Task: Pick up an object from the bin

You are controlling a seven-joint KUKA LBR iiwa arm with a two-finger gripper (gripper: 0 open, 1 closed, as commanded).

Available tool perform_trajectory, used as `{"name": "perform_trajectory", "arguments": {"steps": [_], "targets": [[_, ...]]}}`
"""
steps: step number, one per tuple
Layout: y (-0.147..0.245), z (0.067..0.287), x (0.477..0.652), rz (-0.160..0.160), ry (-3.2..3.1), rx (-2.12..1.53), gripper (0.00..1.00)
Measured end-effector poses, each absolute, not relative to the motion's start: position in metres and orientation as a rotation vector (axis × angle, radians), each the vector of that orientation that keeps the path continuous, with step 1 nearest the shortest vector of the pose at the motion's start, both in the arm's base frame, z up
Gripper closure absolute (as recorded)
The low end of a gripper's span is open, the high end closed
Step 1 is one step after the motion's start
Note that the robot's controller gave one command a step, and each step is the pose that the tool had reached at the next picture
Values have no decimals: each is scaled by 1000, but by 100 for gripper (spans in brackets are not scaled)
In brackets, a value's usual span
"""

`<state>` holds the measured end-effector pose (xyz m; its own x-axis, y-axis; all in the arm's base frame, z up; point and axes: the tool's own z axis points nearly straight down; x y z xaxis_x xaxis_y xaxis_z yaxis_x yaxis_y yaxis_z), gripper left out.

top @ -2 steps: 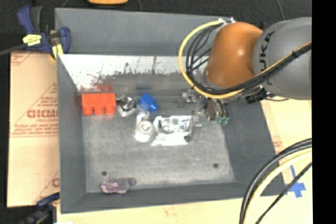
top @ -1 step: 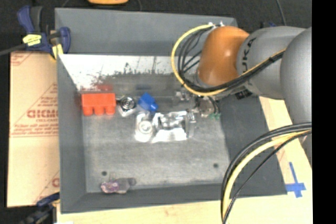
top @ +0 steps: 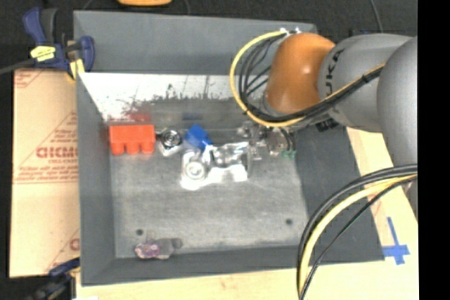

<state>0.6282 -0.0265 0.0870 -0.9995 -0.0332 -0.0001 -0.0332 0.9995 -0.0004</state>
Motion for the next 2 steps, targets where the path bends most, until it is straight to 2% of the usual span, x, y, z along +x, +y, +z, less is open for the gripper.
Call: {"name": "perform_trajectory", "arguments": {"steps": [1, 2], "targets": [[-37, 170, 629, -4, 3131, -67, 100], [-24, 237, 615, -3, 3129, -161, 100]]}}
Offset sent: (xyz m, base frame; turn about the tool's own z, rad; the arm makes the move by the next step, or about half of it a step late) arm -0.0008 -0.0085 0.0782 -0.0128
